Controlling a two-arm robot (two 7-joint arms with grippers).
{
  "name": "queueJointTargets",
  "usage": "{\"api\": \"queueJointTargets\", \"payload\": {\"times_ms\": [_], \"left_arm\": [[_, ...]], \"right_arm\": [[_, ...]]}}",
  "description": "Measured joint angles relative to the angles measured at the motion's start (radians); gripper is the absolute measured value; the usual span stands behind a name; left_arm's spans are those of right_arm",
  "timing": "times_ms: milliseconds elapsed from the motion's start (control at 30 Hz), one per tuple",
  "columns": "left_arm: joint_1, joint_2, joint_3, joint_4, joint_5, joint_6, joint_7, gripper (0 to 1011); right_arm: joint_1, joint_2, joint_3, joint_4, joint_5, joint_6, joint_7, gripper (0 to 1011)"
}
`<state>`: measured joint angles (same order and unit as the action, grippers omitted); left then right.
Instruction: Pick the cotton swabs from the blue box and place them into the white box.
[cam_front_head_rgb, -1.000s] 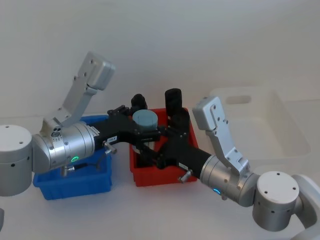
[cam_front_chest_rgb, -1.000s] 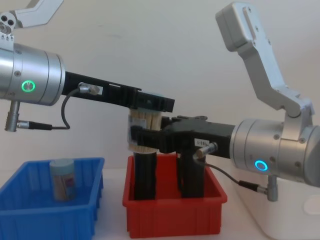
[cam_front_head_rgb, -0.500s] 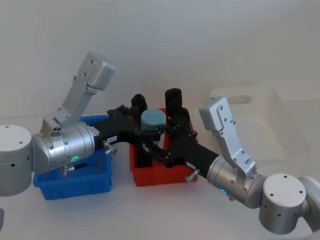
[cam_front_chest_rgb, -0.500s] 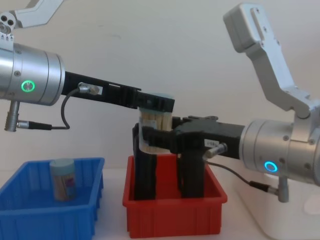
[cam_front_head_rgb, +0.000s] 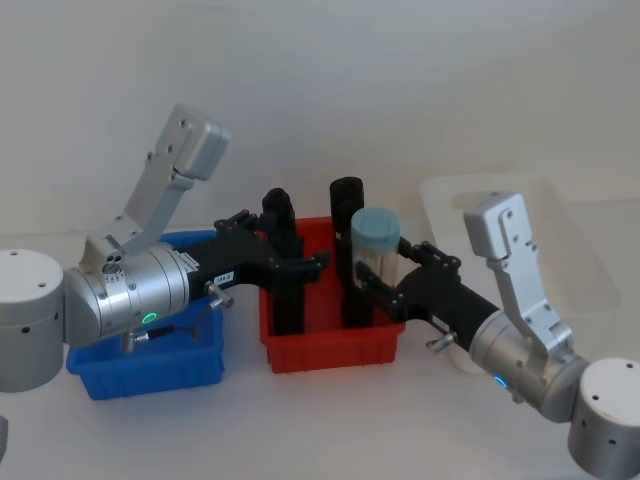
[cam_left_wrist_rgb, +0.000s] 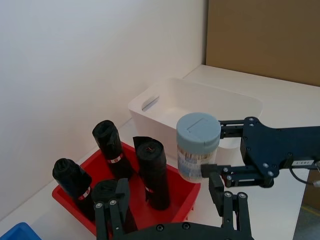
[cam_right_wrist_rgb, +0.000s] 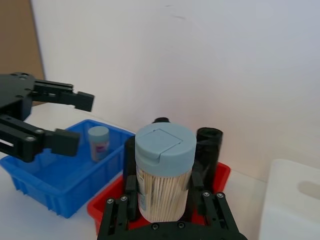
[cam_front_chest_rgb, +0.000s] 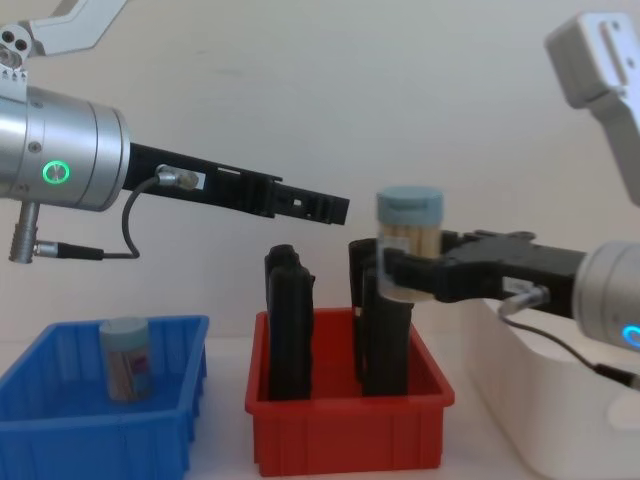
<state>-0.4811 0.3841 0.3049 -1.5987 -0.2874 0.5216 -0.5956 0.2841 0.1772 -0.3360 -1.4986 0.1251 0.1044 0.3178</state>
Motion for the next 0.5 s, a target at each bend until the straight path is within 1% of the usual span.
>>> {"api": "queueJointTargets", "payload": {"times_ms": [67,133,167,267,367,500], "left_arm": [[0.0,0.0,0.0,0.0,0.0,0.0,0.0,1004],[0.0,0.0,0.0,0.0,0.0,0.0,0.0,1004],[0.0,0.0,0.0,0.0,0.0,0.0,0.0,1004],[0.0,0.0,0.0,0.0,0.0,0.0,0.0,1004],[0.0,0.0,0.0,0.0,0.0,0.0,0.0,1004],[0.0,0.0,0.0,0.0,0.0,0.0,0.0,1004]], "right_arm": [[-0.011,0.015,0.013,-0.01,0.008,0.001,-0.025,640],[-0.016,0.024,0.02,-0.014,0.012,0.002,-0.036,640],[-0.022,0.034,0.03,-0.018,0.018,0.002,-0.05,640],[-0.028,0.045,0.041,-0.022,0.024,0.003,-0.067,640],[-0.035,0.065,0.059,-0.022,0.033,0.005,-0.093,640],[-0.036,0.075,0.071,-0.016,0.039,0.007,-0.107,640]]}}
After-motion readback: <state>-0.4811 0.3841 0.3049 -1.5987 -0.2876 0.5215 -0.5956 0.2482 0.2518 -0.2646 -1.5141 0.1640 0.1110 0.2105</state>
